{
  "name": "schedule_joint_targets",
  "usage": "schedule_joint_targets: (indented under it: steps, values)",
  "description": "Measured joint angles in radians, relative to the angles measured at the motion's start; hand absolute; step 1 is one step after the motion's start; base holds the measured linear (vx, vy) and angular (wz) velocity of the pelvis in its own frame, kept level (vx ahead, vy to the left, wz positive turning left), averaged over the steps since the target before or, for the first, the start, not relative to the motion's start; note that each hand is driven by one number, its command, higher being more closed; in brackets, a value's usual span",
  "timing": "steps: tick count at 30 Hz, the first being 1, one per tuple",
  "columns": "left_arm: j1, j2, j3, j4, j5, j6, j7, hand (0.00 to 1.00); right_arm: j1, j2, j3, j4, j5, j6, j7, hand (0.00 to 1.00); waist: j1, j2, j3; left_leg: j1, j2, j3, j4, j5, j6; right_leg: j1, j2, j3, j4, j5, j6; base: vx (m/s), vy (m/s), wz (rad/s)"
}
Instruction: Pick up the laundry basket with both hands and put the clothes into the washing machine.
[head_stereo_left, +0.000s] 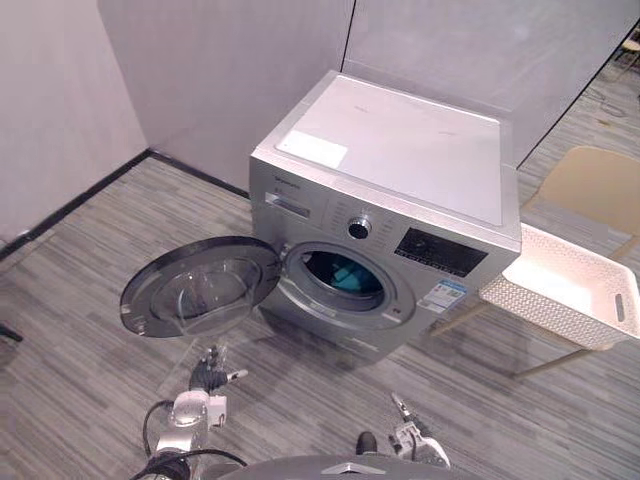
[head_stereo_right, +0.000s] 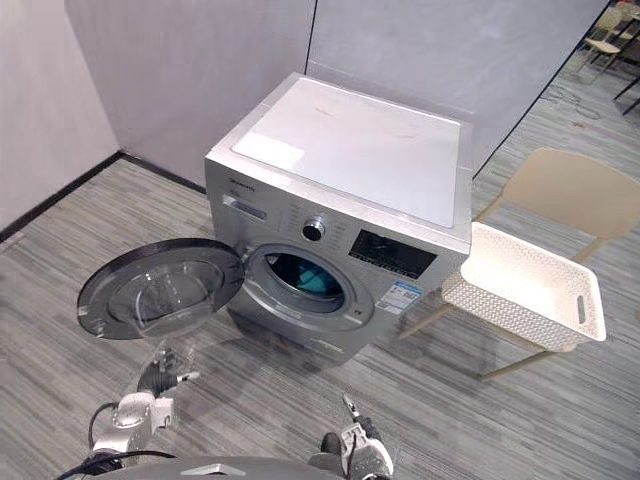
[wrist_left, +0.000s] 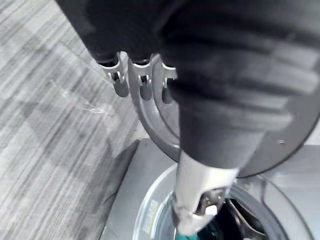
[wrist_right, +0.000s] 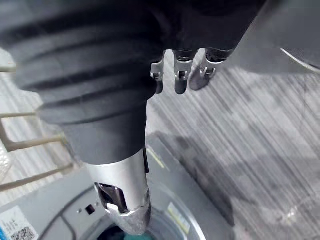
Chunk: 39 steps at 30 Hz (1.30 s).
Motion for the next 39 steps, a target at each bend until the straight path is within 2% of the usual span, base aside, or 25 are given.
schedule_joint_targets:
  steps: [1,3,5,7,8,9,10,11,13,15,17,18,20,21,22,23,24,28,32,36,38,39]
  values:
    - [0.0,0.004,-0.004,-0.004,0.0,-0.008,-0.007,0.0,-0.003,-0.005,0.0,-0.001,0.003,0.0,0.0,0.0,0.002,-0.011,-0.005,-0.014,-0.009,-0.001,-0.005,0.005,0.001,-0.017,-0.01,0.001,0.002,-0.003,0.028,-0.23,-0.04,0.16]
    - [0.008,-0.009,-0.022,0.003,0.002,-0.013,-0.032,0.0,-0.011,-0.025,-0.002,-0.005,0.001,-0.005,0.0,0.0,0.002,0.02,0.015,-0.082,-0.015,-0.012,0.038,0.016,0.019,-0.066,-0.015,0.001,0.004,-0.006,0.022,-0.14,-0.025,0.15]
    - [0.041,-0.011,-0.021,0.016,0.01,-0.012,-0.04,0.0,-0.004,-0.043,-0.008,-0.005,-0.011,-0.002,-0.001,0.0,0.01,0.031,0.023,-0.1,0.001,-0.014,0.101,-0.017,0.014,-0.05,-0.002,0.002,0.002,0.011,0.009,-0.07,0.012,-0.09]
    - [0.072,-0.005,0.002,0.029,0.019,-0.01,-0.05,0.0,0.014,-0.04,-0.009,-0.005,-0.02,0.001,-0.001,0.0,0.013,0.027,0.031,-0.094,0.028,-0.022,0.163,-0.064,0.006,-0.01,0.024,-0.003,0.007,0.004,-0.027,-0.05,0.021,-0.12]
    - [0.087,-0.002,0.021,0.03,0.024,-0.003,-0.054,0.0,0.013,-0.04,-0.008,-0.008,-0.033,0.001,0.0,0.0,0.013,0.025,0.036,-0.094,0.044,-0.024,0.186,-0.088,0.011,-0.016,0.047,0.019,0.04,-0.043,-0.095,-0.01,0.019,-0.1]
    - [0.09,0.0,0.027,0.03,0.025,0.002,-0.055,0.0,0.011,-0.038,-0.008,-0.009,-0.043,0.001,0.001,0.0,0.01,0.029,0.038,-0.093,0.05,-0.027,0.186,-0.089,0.013,-0.024,0.063,0.042,0.062,-0.092,-0.137,-0.02,0.031,0.0]
    - [0.09,0.006,0.033,0.03,0.027,0.008,-0.057,0.0,0.012,-0.03,-0.008,-0.012,-0.054,0.002,0.002,0.0,0.004,0.018,0.047,-0.094,0.052,-0.038,0.176,-0.086,0.018,-0.043,0.088,0.092,0.11,-0.185,-0.187,-0.02,0.038,0.24]
    - [0.09,0.013,0.034,0.033,0.026,0.01,-0.059,0.0,0.016,-0.016,-0.007,-0.015,-0.056,0.003,0.004,0.0,-0.005,0.003,0.059,-0.095,0.048,-0.043,0.173,-0.086,0.018,-0.064,0.103,0.138,0.179,-0.214,-0.178,-0.01,0.037,0.36]
    - [0.091,0.035,0.036,0.043,0.024,0.024,-0.059,0.0,0.048,0.005,-0.008,-0.016,-0.056,0.005,0.008,0.0,-0.02,-0.044,0.051,-0.093,0.031,-0.074,0.171,-0.092,0.01,-0.06,0.112,0.184,0.219,-0.19,-0.174,0.08,-0.022,0.55]
    - [0.093,0.026,0.044,0.048,0.014,0.028,-0.057,0.0,0.064,0.0,-0.008,-0.018,-0.057,0.005,0.008,0.0,-0.005,-0.046,0.048,-0.063,0.035,-0.089,0.134,-0.087,-0.003,-0.028,0.12,0.174,0.19,-0.177,-0.15,0.19,-0.061,0.25]
    - [0.091,-0.001,0.051,0.052,0.001,0.028,-0.054,0.0,0.068,-0.004,-0.006,-0.039,-0.085,0.005,0.009,0.0,0.002,-0.037,0.016,-0.031,0.032,-0.067,0.028,-0.027,0.001,0.007,0.12,0.175,0.06,-0.112,-0.085,0.18,-0.042,-0.09]
    - [0.089,-0.008,0.057,0.052,-0.004,0.028,-0.053,0.0,0.069,-0.005,-0.005,-0.045,-0.096,0.005,0.009,0.0,0.003,-0.033,0.008,-0.023,0.032,-0.06,0.002,-0.01,0.001,0.008,0.121,0.176,0.035,-0.094,-0.077,0.23,-0.044,-0.11]
    - [0.076,-0.052,0.073,0.025,-0.036,0.028,-0.05,0.0,0.051,-0.018,-0.001,-0.048,-0.102,0.005,0.008,0.0,0.001,-0.006,0.003,0.008,0.029,-0.027,-0.04,0.049,-0.004,0.033,0.119,0.176,-0.022,-0.05,-0.088,0.24,-0.029,-0.08]
    - [0.083,-0.059,0.077,0.009,-0.046,0.028,-0.049,0.0,0.053,-0.018,0.0,-0.049,-0.115,0.004,0.008,0.0,0.005,-0.006,0.003,0.003,0.027,-0.02,-0.005,0.052,-0.006,0.052,0.113,0.176,-0.033,-0.039,-0.083,0.18,0.059,0.07]
    - [0.092,-0.07,0.079,-0.031,-0.067,0.025,-0.049,0.0,0.057,-0.014,0.009,-0.061,-0.132,0.001,0.008,0.0,0.004,-0.031,0.002,-0.032,0.0,-0.017,0.029,0.012,-0.006,0.087,0.082,0.18,-0.049,-0.038,-0.083,0.13,0.079,0.18]
    - [0.105,-0.092,0.08,-0.089,-0.087,0.025,-0.046,0.0,0.083,-0.026,0.02,-0.074,-0.135,-0.002,0.008,0.0,0.006,-0.005,-0.024,-0.017,-0.026,-0.018,-0.084,0.085,0.04,0.098,0.086,0.18,-0.057,-0.027,-0.087,0.18,0.119,0.0]
    - [0.129,-0.101,0.08,-0.175,-0.107,0.013,-0.041,0.0,0.09,-0.043,0.026,-0.086,-0.135,-0.004,0.009,0.0,0.013,0.004,-0.03,0.012,-0.029,0.013,-0.12,0.107,0.051,0.108,0.092,0.185,-0.064,-0.025,-0.087,0.11,0.061,-0.19]
    - [0.152,-0.073,0.108,-0.369,-0.123,0.004,-0.032,0.0,0.101,-0.042,0.038,-0.09,-0.136,-0.006,0.013,0.0,0.012,-0.001,-0.037,0.025,-0.029,0.02,-0.156,0.12,0.053,0.103,0.095,0.18,-0.069,-0.025,-0.087,0.06,0.002,-0.07]
    - [0.138,-0.072,0.235,-0.479,-0.122,-0.017,-0.011,0.0,0.159,-0.046,0.023,-0.084,-0.173,-0.004,0.046,0.0,0.004,0.008,-0.031,0.024,-0.028,0.022,-0.2,0.149,0.053,0.092,0.098,0.156,-0.078,-0.025,-0.087,-0.04,-0.038,0.01]
    - [0.086,-0.035,0.371,-0.48,-0.118,-0.021,0.039,0.0,0.178,-0.043,0.017,-0.085,-0.173,0.002,0.055,0.0,-0.002,-0.013,0.007,0.015,-0.029,0.042,-0.231,0.173,0.052,0.058,0.098,0.157,-0.086,-0.026,-0.088,-0.12,-0.04,-0.15]
    - [0.03,0.01,0.452,-0.481,-0.099,-0.022,0.083,0.0,0.184,-0.035,-0.012,-0.093,-0.173,0.004,0.075,0.0,-0.002,-0.045,0.024,-0.028,-0.028,0.053,-0.229,0.184,0.05,0.014,0.099,0.161,-0.103,-0.033,-0.094,-0.22,-0.061,-0.14]
    - [0.014,0.022,0.467,-0.481,-0.097,-0.022,0.098,0.0,0.184,-0.034,-0.015,-0.099,-0.173,0.004,0.078,0.0,-0.003,-0.051,0.028,-0.044,-0.027,0.053,-0.229,0.189,0.051,-0.001,0.101,0.164,-0.106,-0.035,-0.096,-0.19,-0.065,-0.04]
